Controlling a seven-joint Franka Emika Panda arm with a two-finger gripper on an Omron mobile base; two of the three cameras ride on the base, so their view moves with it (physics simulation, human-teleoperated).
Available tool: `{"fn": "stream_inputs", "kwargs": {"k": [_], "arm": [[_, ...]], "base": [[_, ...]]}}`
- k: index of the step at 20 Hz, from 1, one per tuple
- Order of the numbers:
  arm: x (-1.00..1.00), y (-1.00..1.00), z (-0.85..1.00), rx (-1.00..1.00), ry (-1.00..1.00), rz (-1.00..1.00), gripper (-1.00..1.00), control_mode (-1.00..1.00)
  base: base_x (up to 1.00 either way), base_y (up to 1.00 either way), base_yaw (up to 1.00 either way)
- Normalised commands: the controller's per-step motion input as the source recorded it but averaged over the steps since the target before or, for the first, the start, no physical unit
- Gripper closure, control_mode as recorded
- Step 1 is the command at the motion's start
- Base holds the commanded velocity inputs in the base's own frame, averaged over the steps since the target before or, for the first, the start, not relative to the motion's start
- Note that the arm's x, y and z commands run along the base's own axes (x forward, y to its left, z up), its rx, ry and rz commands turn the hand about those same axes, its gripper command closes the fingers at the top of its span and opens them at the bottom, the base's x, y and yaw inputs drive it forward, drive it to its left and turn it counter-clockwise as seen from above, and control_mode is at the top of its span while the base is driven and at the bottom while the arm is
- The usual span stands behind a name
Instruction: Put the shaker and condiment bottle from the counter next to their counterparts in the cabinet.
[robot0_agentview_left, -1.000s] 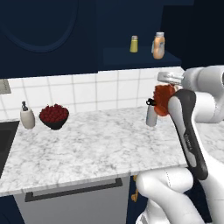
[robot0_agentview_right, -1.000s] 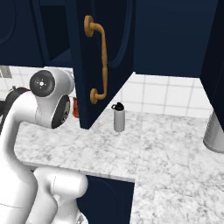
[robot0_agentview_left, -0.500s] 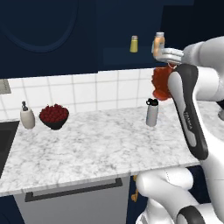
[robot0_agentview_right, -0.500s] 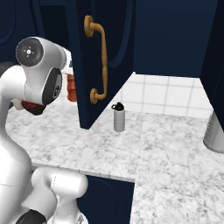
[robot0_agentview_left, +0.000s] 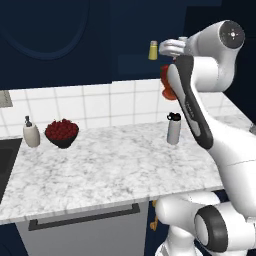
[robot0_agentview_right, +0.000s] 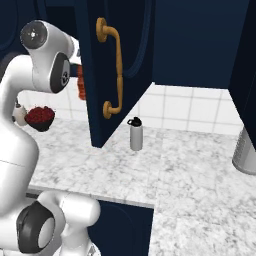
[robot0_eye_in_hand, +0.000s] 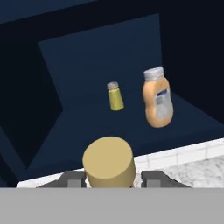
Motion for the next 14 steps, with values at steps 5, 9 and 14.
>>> {"fn": "stream_inputs", "kwargs": {"k": [5,9,14], "arm": [[0.77,0.09,0.36,-0.02,0.06,-0.20,1.00,-1.00],[0.92,0.05,0.33,0.00,0.08,-0.09,1.00,-1.00],[0.68,0.00,0.27,0.00,0.07,-0.01,1.00,-1.00]], "base": [[0.00,0.00,0.00],[0.00,0.00,0.00],[0.00,0.00,0.00]]}}
